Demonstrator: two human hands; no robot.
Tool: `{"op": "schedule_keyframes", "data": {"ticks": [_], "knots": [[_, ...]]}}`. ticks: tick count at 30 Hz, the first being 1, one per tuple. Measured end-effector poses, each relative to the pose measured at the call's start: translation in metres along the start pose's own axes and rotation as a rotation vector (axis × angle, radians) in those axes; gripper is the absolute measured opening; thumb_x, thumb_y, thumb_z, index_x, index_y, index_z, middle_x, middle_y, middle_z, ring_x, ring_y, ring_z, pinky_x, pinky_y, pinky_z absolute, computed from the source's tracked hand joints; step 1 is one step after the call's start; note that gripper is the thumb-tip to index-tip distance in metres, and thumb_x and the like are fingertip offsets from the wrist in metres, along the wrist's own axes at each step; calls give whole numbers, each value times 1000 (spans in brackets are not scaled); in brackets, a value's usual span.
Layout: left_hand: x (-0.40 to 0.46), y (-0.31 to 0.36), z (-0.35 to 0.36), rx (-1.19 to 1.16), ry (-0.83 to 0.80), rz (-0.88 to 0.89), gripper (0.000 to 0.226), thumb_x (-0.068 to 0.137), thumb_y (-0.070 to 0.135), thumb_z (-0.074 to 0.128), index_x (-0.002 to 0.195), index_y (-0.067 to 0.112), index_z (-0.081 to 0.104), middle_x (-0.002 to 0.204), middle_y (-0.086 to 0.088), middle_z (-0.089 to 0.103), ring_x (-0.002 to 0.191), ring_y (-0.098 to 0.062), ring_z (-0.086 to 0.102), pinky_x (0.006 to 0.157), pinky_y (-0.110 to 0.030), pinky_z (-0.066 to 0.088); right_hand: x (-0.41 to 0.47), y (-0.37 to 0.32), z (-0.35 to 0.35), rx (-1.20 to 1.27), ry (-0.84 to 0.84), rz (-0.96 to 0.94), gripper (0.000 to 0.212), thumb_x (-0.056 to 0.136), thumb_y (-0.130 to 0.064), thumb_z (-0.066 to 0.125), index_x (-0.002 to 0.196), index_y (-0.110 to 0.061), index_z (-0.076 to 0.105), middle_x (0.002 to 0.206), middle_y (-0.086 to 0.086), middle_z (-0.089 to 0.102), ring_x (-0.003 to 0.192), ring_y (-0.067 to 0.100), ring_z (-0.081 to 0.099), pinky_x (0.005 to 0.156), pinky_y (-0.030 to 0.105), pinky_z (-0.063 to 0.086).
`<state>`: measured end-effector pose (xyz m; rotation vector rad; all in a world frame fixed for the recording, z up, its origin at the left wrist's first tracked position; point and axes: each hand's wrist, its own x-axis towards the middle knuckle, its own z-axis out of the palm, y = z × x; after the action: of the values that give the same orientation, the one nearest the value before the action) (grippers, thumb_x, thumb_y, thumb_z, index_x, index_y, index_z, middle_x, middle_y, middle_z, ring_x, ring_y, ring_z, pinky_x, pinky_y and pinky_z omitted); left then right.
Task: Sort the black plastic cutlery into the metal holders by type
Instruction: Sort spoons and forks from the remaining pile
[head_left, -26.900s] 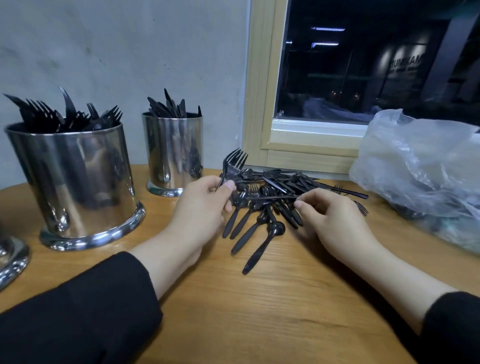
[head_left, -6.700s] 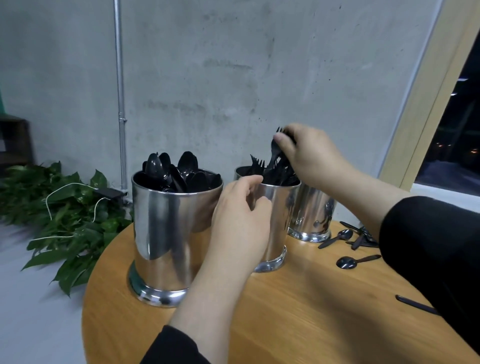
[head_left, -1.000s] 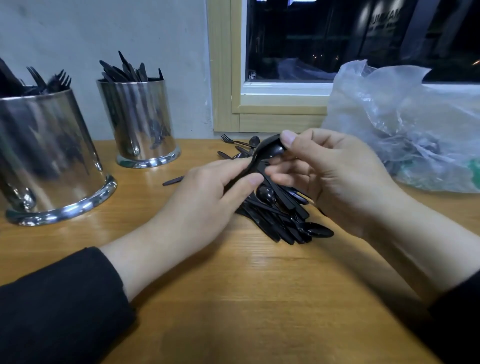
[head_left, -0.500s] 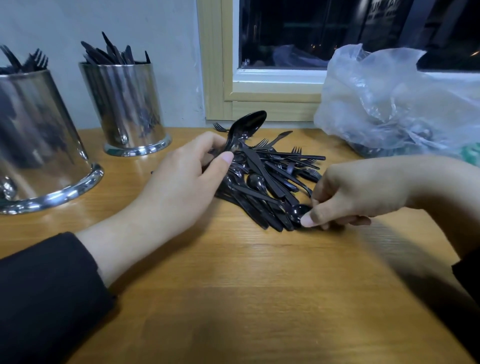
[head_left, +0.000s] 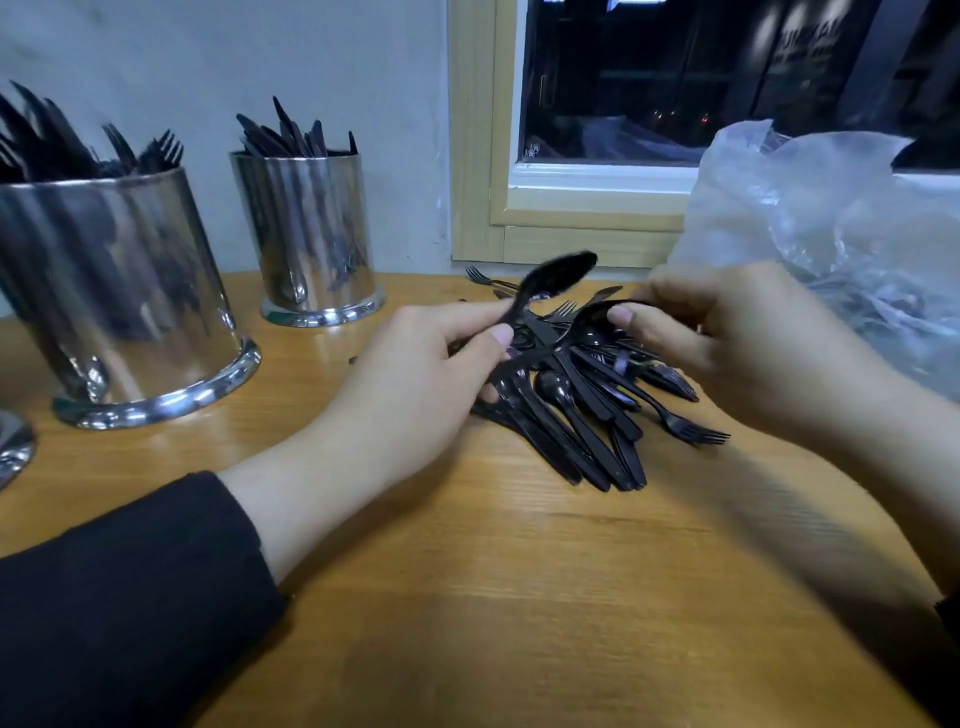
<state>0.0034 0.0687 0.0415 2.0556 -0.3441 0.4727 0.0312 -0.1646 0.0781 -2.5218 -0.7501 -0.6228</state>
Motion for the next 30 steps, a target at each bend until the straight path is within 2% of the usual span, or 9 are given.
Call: {"op": "schedule_keyframes", "data": {"ticks": [3,6,8,10,12,15,19,24,30], "knots": [[-2,0,4,-54,-123,-40,32,107,19,49,112,36,76,75,2,66,54,-11,55,58,-33,51,1,-4,14,13,142,-24,38,92,-51,52,79,-18,66,48,-5,46,53,9,47,46,19,31],[-3,2,3,-24,-184,0,30,109,24,44,104,12,71,65,11,53,51,0,43,58,-20,35,1,-10,25,20,220,-14,42,92,-53,54,71,-17,60,46,-6,43,48,13,44,43,20,27],[-4,5,1,-1,-188,16,28,108,26,47,102,12,70,56,20,51,51,2,45,59,-16,39,0,-14,31,54,266,25,47,91,-56,54,66,-17,56,46,-6,44,45,11,41,45,25,29],[0,3,0,36,-119,11,25,108,28,47,103,18,70,51,24,52,50,3,47,69,-26,50,0,-17,35,121,300,88,52,90,-62,53,66,-17,57,49,-4,50,47,10,45,49,32,35],[5,-4,-4,-16,19,-46,27,108,30,46,98,21,69,51,20,52,46,1,43,60,-34,44,-1,-20,39,120,226,98,50,86,-68,54,72,-20,59,56,-3,57,55,13,53,54,35,43],[11,-12,-13,-115,179,-133,33,108,33,46,89,16,67,58,9,51,46,-5,41,52,-31,32,-5,-23,49,36,-72,1,44,80,-69,57,87,-27,65,72,-11,61,69,5,56,67,36,50],[12,-18,-14,-184,226,-209,35,107,38,48,86,18,68,58,6,50,44,-6,39,50,-29,31,-7,-25,62,-129,-270,-64,46,83,-65,58,113,-32,67,94,-14,57,86,6,56,79,30,49],[10,-18,-8,-173,178,-175,34,106,40,49,86,23,70,54,11,49,44,-3,41,51,-28,32,-6,-26,65,-176,-247,-9,30,89,-45,67,114,-30,69,94,-12,56,89,13,58,81,31,50],[8,-15,-7,-193,160,-165,34,106,39,49,89,20,71,55,9,48,45,-8,39,48,-26,32,-7,-27,68,-287,-182,28,11,88,-39,62,94,-29,63,86,-12,51,81,15,53,69,30,44]]}}
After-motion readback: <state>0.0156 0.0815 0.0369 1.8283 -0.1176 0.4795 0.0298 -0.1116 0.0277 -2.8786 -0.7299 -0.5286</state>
